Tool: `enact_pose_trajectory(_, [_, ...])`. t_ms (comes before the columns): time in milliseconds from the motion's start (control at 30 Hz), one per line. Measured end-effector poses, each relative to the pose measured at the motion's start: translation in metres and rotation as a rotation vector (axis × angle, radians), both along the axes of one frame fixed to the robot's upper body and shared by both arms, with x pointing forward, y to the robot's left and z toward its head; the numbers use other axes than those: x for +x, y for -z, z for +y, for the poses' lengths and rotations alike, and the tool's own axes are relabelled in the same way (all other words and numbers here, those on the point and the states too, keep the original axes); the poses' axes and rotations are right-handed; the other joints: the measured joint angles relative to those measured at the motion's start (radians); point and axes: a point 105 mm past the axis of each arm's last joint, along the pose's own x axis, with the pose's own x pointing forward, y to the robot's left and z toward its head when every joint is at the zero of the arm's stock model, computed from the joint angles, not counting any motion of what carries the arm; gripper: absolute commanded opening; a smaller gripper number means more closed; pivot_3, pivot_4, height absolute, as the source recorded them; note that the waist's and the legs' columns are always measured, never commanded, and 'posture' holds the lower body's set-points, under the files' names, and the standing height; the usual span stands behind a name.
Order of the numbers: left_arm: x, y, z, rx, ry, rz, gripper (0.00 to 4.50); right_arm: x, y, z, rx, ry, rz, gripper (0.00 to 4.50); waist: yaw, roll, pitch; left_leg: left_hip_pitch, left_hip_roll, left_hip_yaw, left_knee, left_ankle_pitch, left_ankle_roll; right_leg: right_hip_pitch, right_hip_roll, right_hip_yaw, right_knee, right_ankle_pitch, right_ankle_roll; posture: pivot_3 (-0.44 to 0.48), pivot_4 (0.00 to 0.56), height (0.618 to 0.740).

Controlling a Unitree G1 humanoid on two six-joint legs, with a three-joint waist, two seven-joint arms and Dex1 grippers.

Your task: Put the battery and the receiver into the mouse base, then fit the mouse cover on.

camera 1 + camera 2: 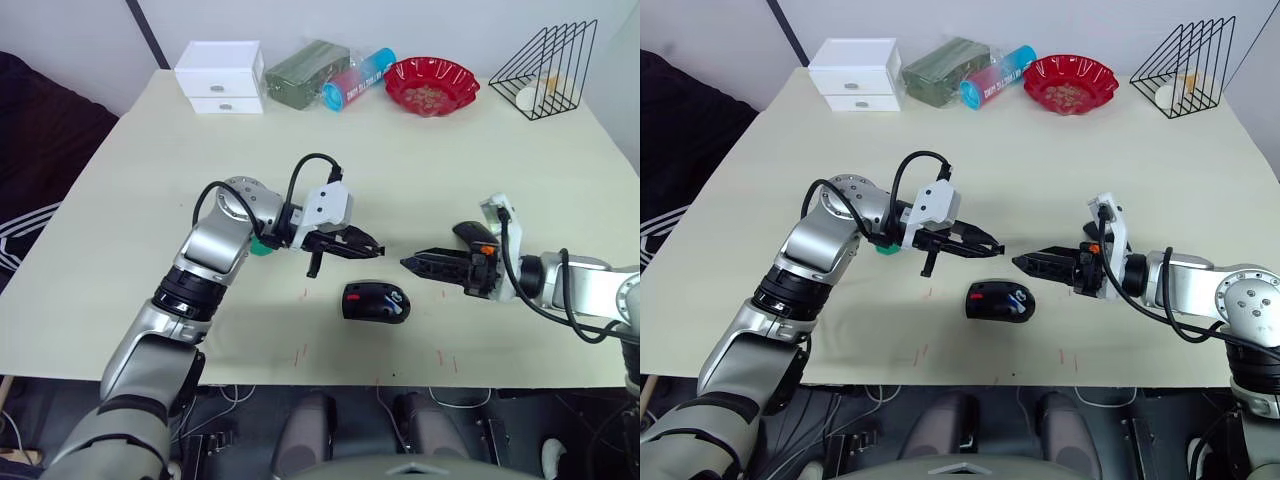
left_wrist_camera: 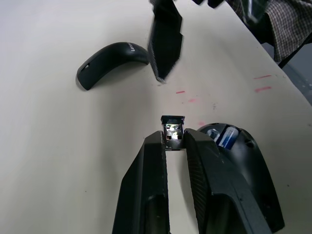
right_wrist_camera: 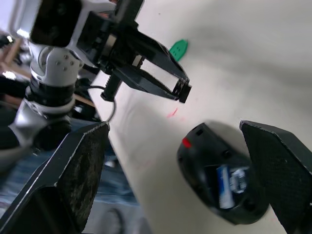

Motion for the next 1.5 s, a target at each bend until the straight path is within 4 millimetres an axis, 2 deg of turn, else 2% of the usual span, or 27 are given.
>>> enact_pose_trajectory(67, [-0.002, -0.001, -0.002, 0.001, 0.007, -0.001, 0.10, -0.001, 0.003, 0.007, 0.007, 0.004, 0.052, 4.50, -0.005, 0.000, 0.000, -0.002, 0.000, 0.000, 0.001, 0.000, 0.000, -0.001, 0.000, 0.000, 0.000, 0.000, 0.000, 0.000, 0.150, 0.740])
enact_pose_trajectory(133, [-0.003, -0.002, -0.003, 0.002, 0.014, -0.008, 0.10, 0.000, 0.005, 0.010, 0.010, 0.026, 0.088, 3.97, -0.010, 0.000, 0.000, -0.002, 0.000, -0.001, 0.001, 0.000, 0.000, -0.001, 0.000, -0.001, -0.001, 0.000, 0.000, 0.000, 0.150, 0.740])
enact_pose_trajectory(167, [-0.004, -0.002, -0.004, 0.001, 0.016, -0.010, 0.10, 0.002, 0.007, 0.012, 0.011, 0.046, 0.109, 3.43, -0.012, 0.000, 0.000, -0.002, 0.000, -0.001, 0.001, 0.000, 0.000, -0.001, 0.000, -0.001, -0.001, 0.000, 0.000, 0.000, 0.150, 0.740])
enact_pose_trajectory(200, [-0.004, -0.002, -0.004, 0.001, 0.017, -0.010, 0.10, 0.002, 0.007, 0.013, 0.011, 0.048, 0.111, 3.34, -0.013, 0.000, 0.000, -0.002, 0.000, 0.000, 0.001, 0.000, 0.000, -0.001, 0.000, -0.001, -0.001, 0.000, 0.000, 0.000, 0.150, 0.740])
enact_pose_trajectory(267, [-0.004, -0.002, -0.005, 0.001, 0.020, -0.011, 0.10, 0.004, 0.008, 0.015, 0.003, 0.066, 0.117, 2.49, -0.017, 0.000, 0.000, -0.002, 0.000, -0.001, 0.001, 0.000, 0.000, -0.001, 0.000, -0.001, 0.000, 0.000, 0.000, 0.000, 0.150, 0.740])
enact_pose_trajectory(300, [-0.004, -0.001, -0.005, 0.003, 0.020, -0.011, 0.10, 0.005, 0.009, 0.015, -0.003, 0.072, 0.119, 2.37, -0.019, 0.000, 0.000, -0.002, 0.000, -0.001, 0.001, 0.000, 0.000, -0.001, 0.000, -0.001, 0.000, 0.000, 0.000, 0.000, 0.150, 0.740])
enact_pose_trajectory(867, [-0.007, 0.007, -0.005, 0.029, 0.040, -0.008, 0.10, 0.009, 0.009, 0.017, -0.019, 0.089, 0.118, 2.37, -0.020, 0.000, 0.000, -0.002, 0.000, -0.001, 0.001, 0.000, 0.000, -0.001, 0.000, -0.001, 0.000, 0.000, 0.000, 0.000, 0.150, 0.740])
enact_pose_trajectory(1500, [-0.009, 0.010, -0.003, 0.032, 0.028, 0.015, 0.10, 0.011, 0.021, 0.015, -0.057, 0.106, 0.171, 2.37, -0.020, 0.000, 0.000, -0.002, 0.000, -0.001, 0.001, 0.000, 0.000, -0.001, 0.000, -0.001, 0.000, 0.000, 0.000, 0.000, 0.150, 0.740])
